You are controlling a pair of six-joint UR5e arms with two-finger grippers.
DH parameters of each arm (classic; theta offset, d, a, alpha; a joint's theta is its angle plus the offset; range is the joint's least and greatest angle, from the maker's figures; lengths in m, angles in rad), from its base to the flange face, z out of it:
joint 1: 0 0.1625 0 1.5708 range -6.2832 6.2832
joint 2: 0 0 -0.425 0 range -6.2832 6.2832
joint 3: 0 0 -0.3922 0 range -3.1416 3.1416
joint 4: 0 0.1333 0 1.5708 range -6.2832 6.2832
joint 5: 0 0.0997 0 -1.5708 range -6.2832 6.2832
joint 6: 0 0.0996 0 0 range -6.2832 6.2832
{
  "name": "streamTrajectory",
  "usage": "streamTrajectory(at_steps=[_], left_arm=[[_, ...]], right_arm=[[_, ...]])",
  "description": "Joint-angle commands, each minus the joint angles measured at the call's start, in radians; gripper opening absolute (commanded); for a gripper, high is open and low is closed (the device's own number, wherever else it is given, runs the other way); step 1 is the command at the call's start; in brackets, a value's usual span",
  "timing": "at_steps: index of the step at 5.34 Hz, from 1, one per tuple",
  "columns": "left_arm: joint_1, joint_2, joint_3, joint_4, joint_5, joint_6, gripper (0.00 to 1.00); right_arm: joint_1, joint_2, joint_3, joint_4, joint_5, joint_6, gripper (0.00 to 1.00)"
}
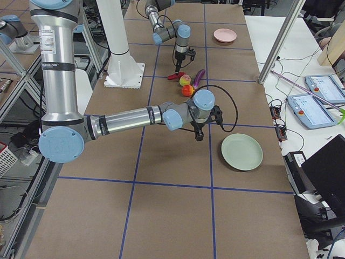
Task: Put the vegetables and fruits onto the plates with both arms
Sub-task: 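Reach the left gripper to the red chili pepper and grasp it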
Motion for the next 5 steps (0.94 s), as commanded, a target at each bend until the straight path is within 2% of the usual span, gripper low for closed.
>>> streamTrajectory(at_steps=[1,2,3,4,5], left_arm=[[0.001,-0.071,0.090,0.001,0.008,-0.008,0.99],[-0.002,-0.076,0.121,-0.002,0.008,-0.007,0.81],[-0.004,-0.076,0.122,0.002,0.004,-0.008,0.03],[-0.005,-0.076,0.115,0.019,0.002,-0.010,0.00],[-0.030,-0.070,0.000,0.148,-0.012,0.001,0.00]], right_arm=[[-0.005,0.001,-0.007,-0.002,0.001,-0.002,1.00],[-0.005,0.001,-0.010,-0.002,0.001,-0.001,1.00],[-0.005,0.001,-0.018,-0.002,0.001,-0.002,1.00],[-0.005,0.006,-0.030,-0.002,0.001,-0.002,1.00],[-0.008,0.008,-0.027,0.000,-0.001,-0.001,1.00]])
